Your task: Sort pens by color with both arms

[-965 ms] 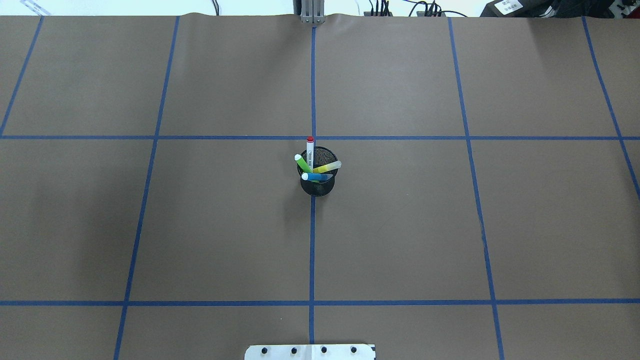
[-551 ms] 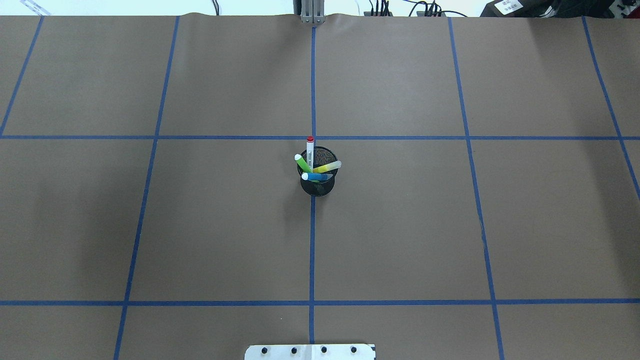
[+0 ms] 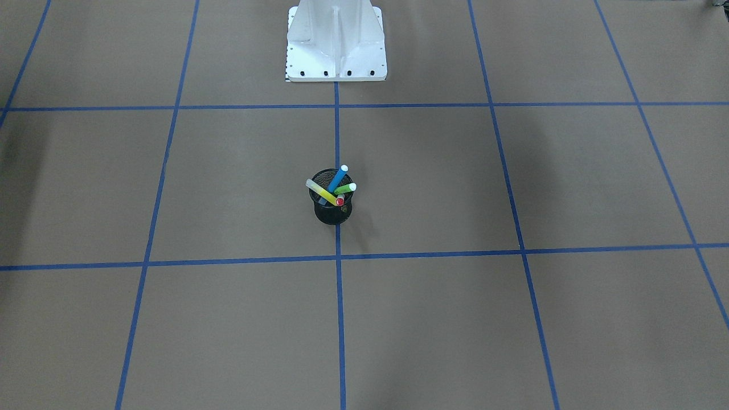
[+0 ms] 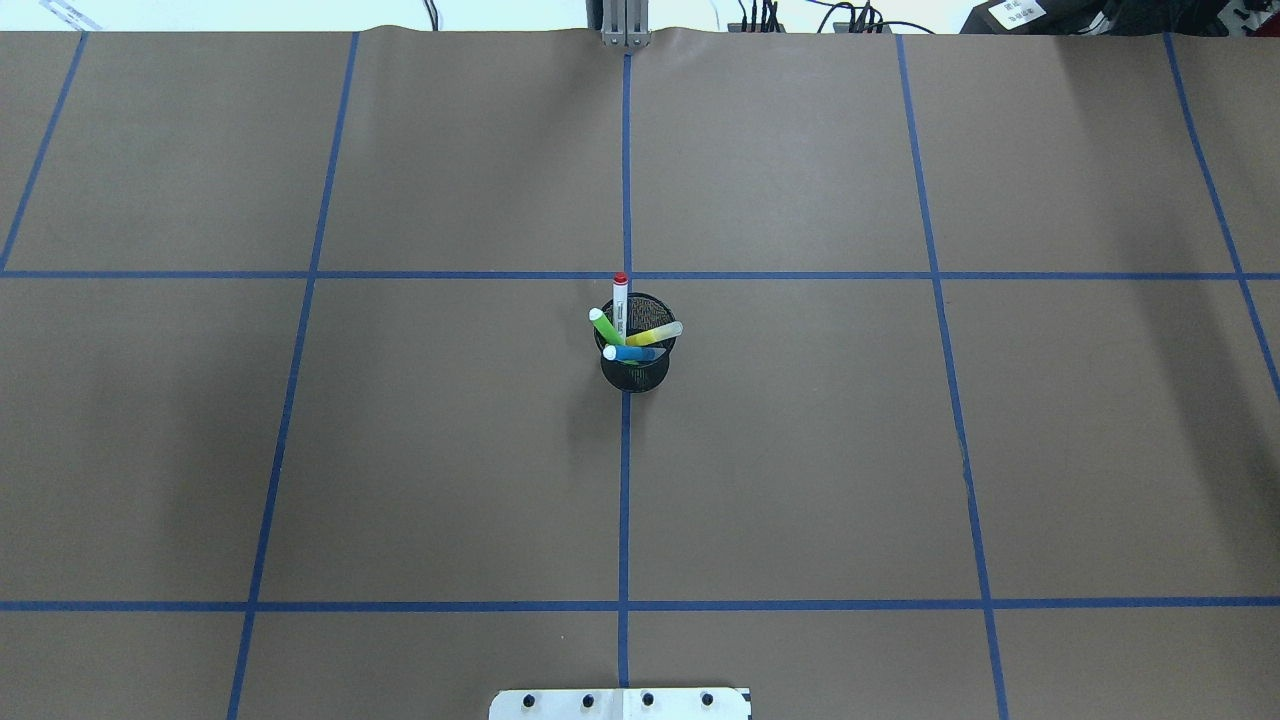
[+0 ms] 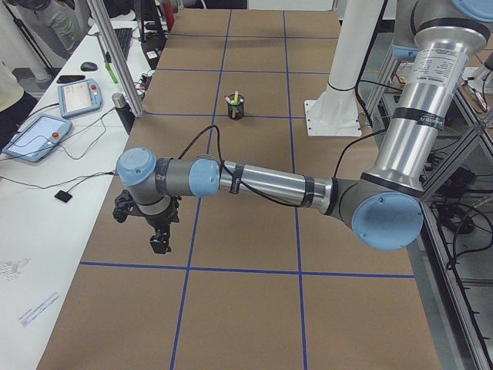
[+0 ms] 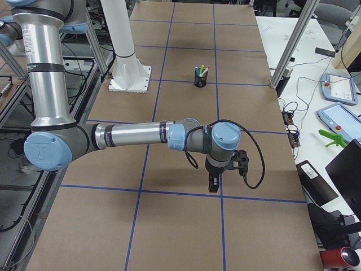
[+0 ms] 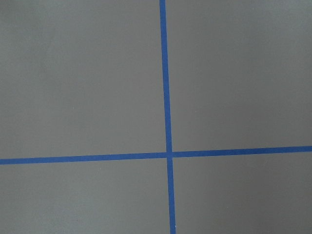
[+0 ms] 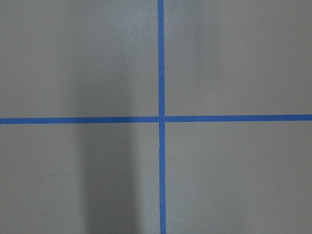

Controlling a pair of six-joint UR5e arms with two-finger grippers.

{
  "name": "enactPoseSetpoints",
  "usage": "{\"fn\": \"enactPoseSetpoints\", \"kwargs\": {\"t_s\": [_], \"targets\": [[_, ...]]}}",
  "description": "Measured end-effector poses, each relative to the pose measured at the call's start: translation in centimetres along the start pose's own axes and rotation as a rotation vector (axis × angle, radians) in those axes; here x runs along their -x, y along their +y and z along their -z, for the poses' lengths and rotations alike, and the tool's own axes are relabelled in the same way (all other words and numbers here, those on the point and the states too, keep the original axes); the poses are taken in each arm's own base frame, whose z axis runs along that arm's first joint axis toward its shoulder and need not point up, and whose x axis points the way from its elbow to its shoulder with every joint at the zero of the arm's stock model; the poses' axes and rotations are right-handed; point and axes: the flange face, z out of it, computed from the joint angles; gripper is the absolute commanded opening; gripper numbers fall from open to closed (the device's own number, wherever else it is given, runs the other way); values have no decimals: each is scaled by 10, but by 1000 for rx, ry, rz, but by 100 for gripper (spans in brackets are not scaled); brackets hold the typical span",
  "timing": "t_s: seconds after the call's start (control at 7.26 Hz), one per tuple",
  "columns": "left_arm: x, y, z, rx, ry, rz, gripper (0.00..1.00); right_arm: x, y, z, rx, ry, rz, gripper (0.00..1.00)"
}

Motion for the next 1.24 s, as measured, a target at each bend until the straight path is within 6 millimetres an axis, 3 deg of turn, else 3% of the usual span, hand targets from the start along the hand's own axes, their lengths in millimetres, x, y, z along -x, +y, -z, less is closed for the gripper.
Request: {"fn": "enactPoseSetpoints", "kwargs": {"t_s": [0.69,0.96,1.24], "targets": [[-8,-4,3,2,28,9,100,5,1,-10,51,19,-19,100],[-16,-8,11,-13,30,-2,100,50,-24,-10,89,151,5,100],[-19,-12,16,-19,29,-4,100,112,-66,20,12,204,-6,100]]}}
